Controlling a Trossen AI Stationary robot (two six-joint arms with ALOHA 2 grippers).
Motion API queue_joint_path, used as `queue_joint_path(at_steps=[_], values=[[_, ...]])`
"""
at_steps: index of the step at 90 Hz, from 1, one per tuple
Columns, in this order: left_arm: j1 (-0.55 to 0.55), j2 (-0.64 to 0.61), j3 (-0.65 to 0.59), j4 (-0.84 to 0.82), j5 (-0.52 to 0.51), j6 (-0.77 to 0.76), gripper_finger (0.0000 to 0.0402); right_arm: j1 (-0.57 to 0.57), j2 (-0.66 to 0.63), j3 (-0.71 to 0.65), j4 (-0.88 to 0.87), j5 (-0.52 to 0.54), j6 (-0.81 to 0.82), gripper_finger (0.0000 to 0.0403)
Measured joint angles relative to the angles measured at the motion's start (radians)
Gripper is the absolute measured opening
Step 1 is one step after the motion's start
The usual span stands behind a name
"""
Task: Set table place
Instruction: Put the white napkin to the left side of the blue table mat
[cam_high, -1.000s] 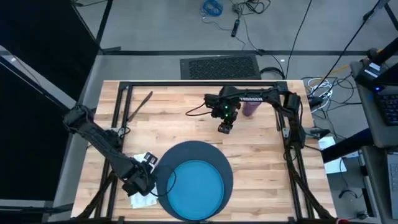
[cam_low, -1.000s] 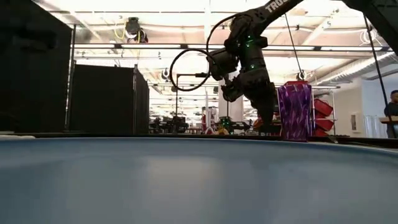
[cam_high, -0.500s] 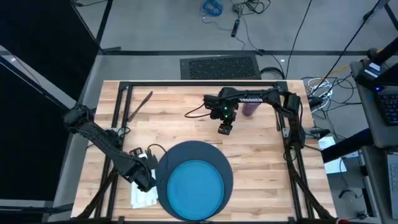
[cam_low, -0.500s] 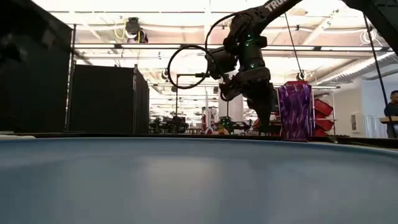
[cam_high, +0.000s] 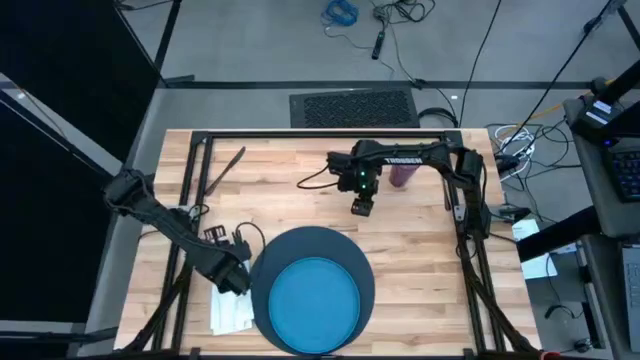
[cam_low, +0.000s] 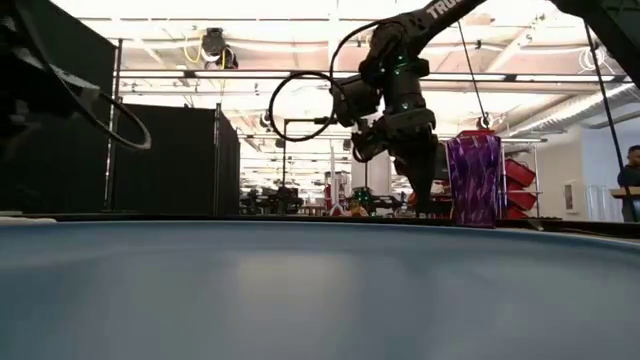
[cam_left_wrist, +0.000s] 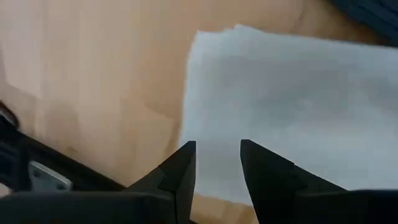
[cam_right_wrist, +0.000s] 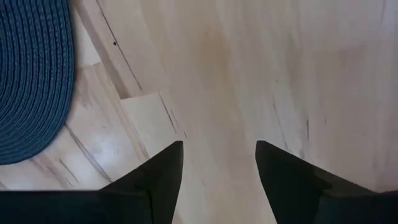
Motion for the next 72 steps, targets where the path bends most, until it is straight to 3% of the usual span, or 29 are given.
queue_joint_path(at_steps=[41,56,72], values=[[0.131,-0.004,-0.121,0.277,0.148,0.268,0.0114,0.000,0.000,0.000,0.008,0.000,0.000,0.0187],[0.137,-0.003,-0.113,0.288,0.162,0.363,0.0112,0.000,0.000,0.000,0.018,0.000,-0.015,0.0187],[0.146,-0.003,-0.109,0.286,0.162,0.390,0.0054,0.000,0.000,0.000,0.033,0.000,-0.023,0.0187]])
